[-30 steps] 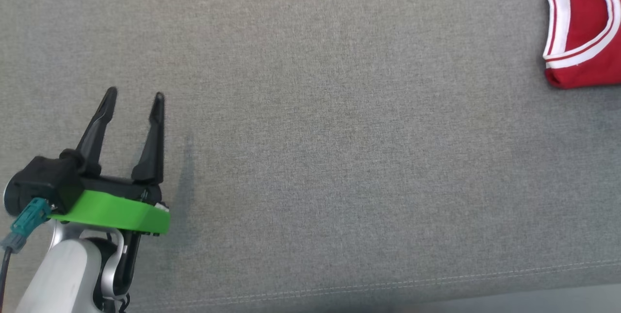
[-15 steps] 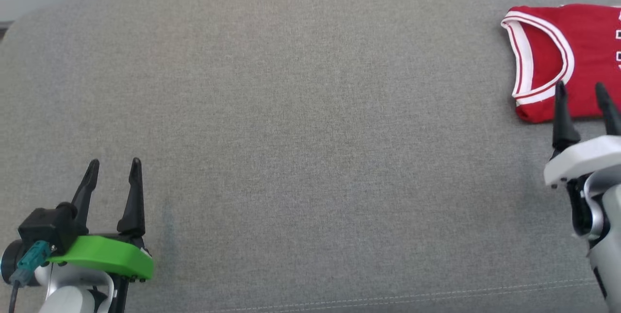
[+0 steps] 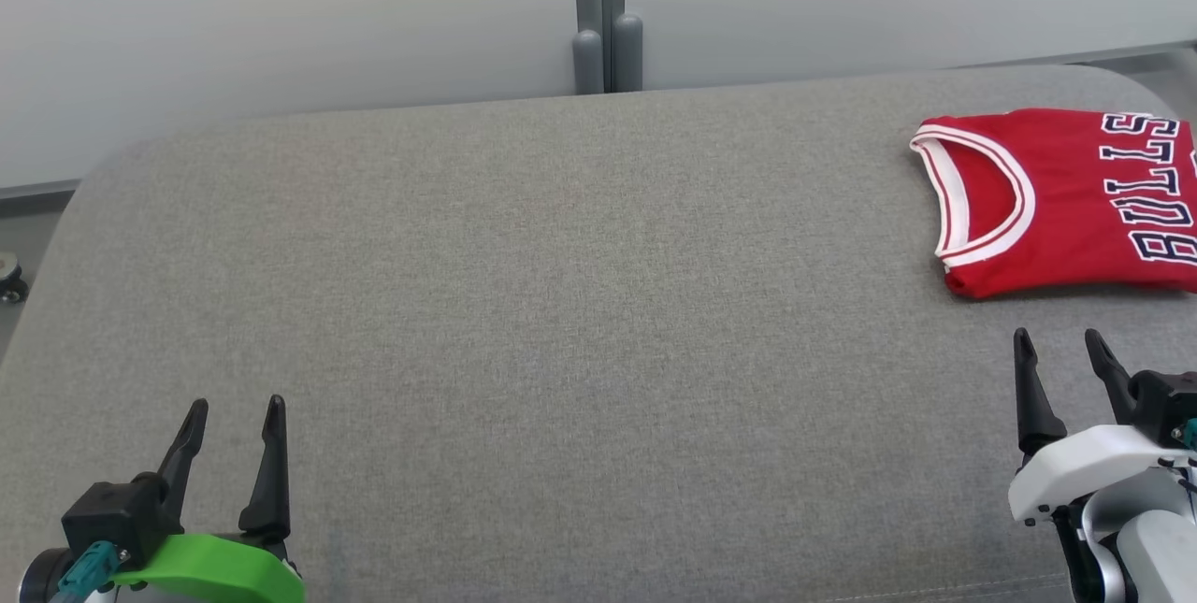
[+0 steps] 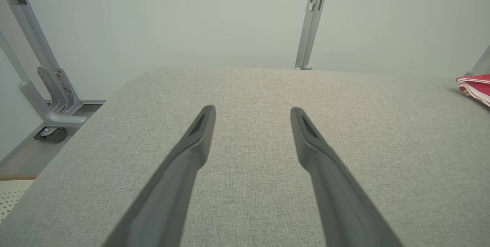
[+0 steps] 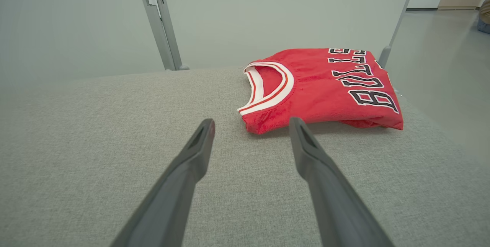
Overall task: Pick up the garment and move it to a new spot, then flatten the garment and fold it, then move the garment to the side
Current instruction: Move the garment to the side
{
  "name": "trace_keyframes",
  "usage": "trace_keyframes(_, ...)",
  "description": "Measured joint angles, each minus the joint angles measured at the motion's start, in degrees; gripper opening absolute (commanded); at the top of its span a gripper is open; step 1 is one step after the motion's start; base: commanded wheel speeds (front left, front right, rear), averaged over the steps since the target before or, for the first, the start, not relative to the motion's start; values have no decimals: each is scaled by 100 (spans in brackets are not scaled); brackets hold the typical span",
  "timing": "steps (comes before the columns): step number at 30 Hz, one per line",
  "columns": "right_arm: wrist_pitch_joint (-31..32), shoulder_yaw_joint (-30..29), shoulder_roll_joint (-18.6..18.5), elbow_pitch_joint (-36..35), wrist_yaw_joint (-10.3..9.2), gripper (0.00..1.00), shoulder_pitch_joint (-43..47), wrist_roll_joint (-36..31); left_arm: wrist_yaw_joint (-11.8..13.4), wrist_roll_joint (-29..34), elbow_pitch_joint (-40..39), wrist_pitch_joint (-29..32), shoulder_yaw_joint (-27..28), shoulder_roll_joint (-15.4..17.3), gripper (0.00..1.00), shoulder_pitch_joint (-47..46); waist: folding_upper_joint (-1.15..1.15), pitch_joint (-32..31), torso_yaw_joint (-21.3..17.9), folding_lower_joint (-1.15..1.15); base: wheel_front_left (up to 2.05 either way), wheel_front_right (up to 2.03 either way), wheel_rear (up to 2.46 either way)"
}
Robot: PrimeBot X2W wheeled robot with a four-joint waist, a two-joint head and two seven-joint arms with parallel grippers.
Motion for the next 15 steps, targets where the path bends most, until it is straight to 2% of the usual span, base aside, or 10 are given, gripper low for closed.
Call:
trace_keyframes(6, 0, -15, 118, -305, -2, 100, 191, -111, -30, 0, -132, -2, -24, 0, 100, 18, 0, -227, 4, 0, 0, 0, 0)
trace_keyframes(15, 0, -144, 127, -601, -25, 100, 358, -227, -71, 0, -203, -3, 29, 9, 100, 104, 0, -238, -86, 0, 0, 0, 0)
